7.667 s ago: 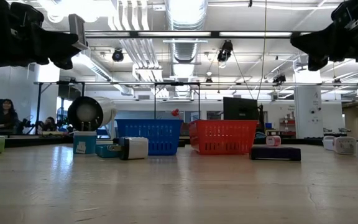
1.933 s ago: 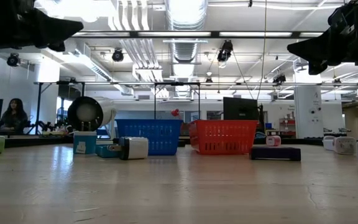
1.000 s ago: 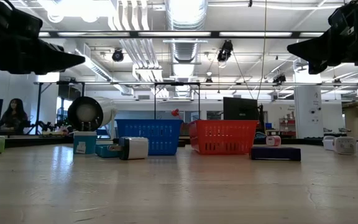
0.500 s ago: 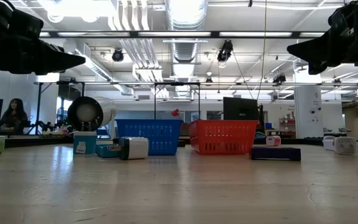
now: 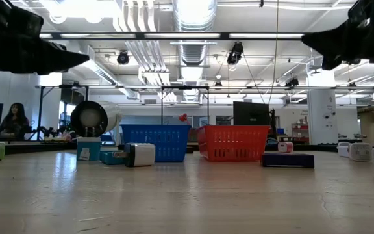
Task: Pick & Place Office items
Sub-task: Put the bottom white adaptor into the red bin
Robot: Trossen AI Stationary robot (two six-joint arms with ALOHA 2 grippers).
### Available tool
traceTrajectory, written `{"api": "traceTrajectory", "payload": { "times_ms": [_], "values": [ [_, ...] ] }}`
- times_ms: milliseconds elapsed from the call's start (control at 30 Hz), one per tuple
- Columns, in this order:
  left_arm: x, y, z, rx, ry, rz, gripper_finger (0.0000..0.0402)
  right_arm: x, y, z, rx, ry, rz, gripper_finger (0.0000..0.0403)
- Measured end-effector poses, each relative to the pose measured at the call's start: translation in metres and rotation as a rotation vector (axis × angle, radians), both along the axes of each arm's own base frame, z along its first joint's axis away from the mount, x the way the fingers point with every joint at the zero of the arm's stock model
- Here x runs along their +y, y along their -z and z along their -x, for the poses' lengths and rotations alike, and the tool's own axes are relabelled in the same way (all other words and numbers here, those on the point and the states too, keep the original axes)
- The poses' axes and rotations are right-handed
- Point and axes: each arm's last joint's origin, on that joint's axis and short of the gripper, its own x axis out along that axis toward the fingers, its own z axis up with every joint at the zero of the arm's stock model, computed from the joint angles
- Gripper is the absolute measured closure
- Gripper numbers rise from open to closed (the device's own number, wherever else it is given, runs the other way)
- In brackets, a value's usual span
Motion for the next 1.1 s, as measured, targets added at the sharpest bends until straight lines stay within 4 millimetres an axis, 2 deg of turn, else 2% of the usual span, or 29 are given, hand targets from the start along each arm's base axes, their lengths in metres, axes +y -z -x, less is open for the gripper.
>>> {"api": "traceTrajectory", "payload": {
  "times_ms": [133, 300, 400, 533, 700, 867, 933, 1100],
  "values": [
    [-0.001, -0.016, 0.003, -0.058, 0.005, 0.069, 0.0401, 0.000, -0.005, 0.001, -0.051, 0.014, 0.039, 0.0394],
    [-0.001, -0.050, 0.011, -0.207, -0.019, 0.137, 0.0401, -0.003, -0.006, 0.002, -0.050, 0.093, 0.015, 0.0394],
    [-0.001, -0.060, 0.010, -0.216, -0.015, 0.218, 0.0401, -0.003, -0.007, 0.001, -0.052, 0.098, 0.017, 0.0394],
    [0.003, -0.063, 0.002, -0.188, -0.067, 0.271, 0.0401, -0.003, -0.012, 0.000, -0.067, 0.102, 0.020, 0.0394],
    [0.009, -0.057, -0.013, -0.126, -0.185, 0.285, 0.0401, -0.003, -0.021, -0.003, -0.068, 0.115, 0.069, 0.0394],
    [0.012, -0.048, -0.024, -0.002, -0.216, 0.156, 0.0401, -0.005, -0.033, -0.010, -0.029, 0.120, 0.049, 0.0394],
    [0.013, -0.049, -0.027, 0.005, -0.224, 0.123, 0.0401, -0.005, -0.040, -0.015, -0.012, 0.117, 0.033, 0.0394],
    [0.015, -0.055, -0.032, 0.009, -0.227, 0.125, 0.0401, -0.008, -0.040, -0.035, 0.120, 0.119, 0.047, 0.0394]
  ]
}}
